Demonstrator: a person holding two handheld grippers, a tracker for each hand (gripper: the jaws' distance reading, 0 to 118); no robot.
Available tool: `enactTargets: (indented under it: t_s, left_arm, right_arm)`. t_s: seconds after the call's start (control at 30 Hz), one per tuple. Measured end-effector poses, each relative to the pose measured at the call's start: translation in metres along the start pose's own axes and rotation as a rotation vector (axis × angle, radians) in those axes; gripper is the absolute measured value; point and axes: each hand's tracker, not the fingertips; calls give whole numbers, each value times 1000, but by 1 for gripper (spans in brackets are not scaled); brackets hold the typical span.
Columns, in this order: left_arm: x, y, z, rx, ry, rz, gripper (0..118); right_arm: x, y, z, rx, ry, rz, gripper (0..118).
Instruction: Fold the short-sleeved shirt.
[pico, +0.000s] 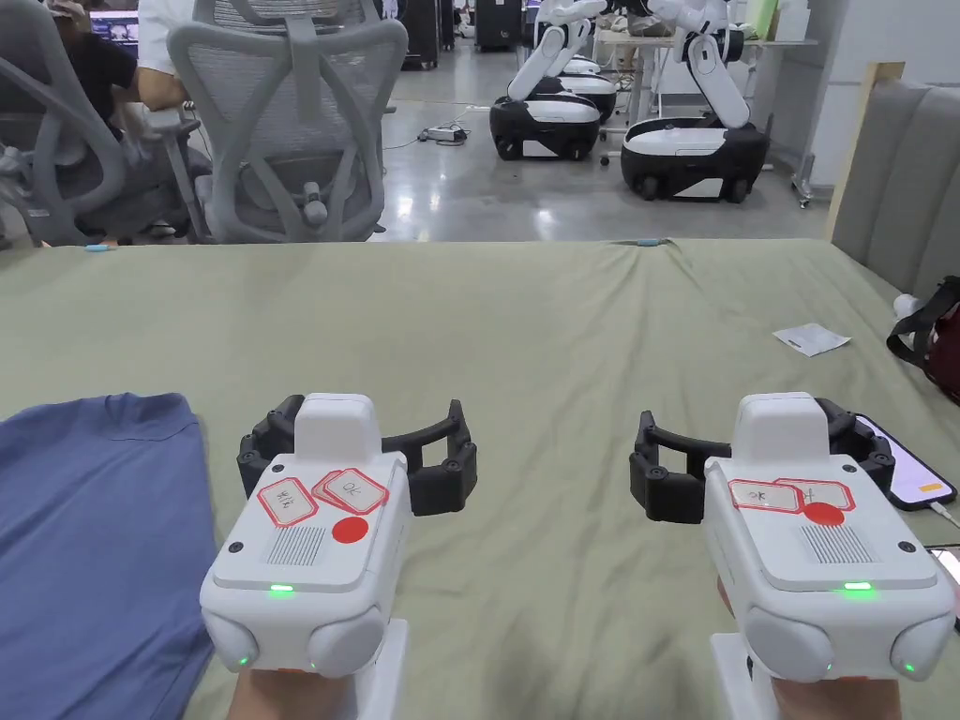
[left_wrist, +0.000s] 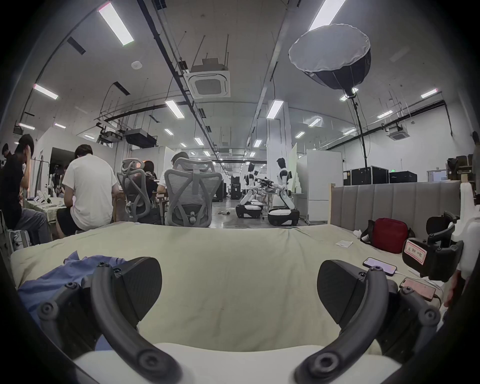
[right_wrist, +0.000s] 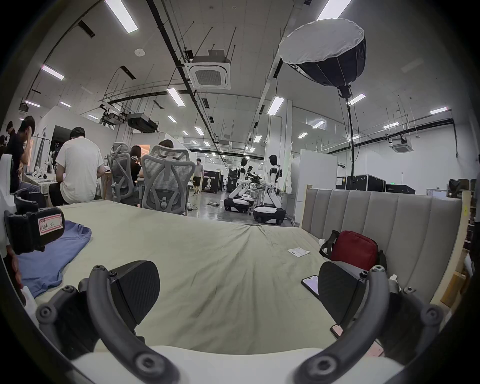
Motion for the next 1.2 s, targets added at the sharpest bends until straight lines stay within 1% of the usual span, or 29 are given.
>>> enactTargets:
  t_s: [0.2,0.3,1.2]
  left_arm:
    - [1,0,-1,5,-9,17,118]
    - [0,0,0,7,-11,11,118]
    - [-2,-3,3,-4,-30,23,118]
  right_arm:
    - [-1,0,0,6,6,9,118]
    - [0,0,0,6,6,-1,118]
    - [1,-2,3,-9,11,-11,118]
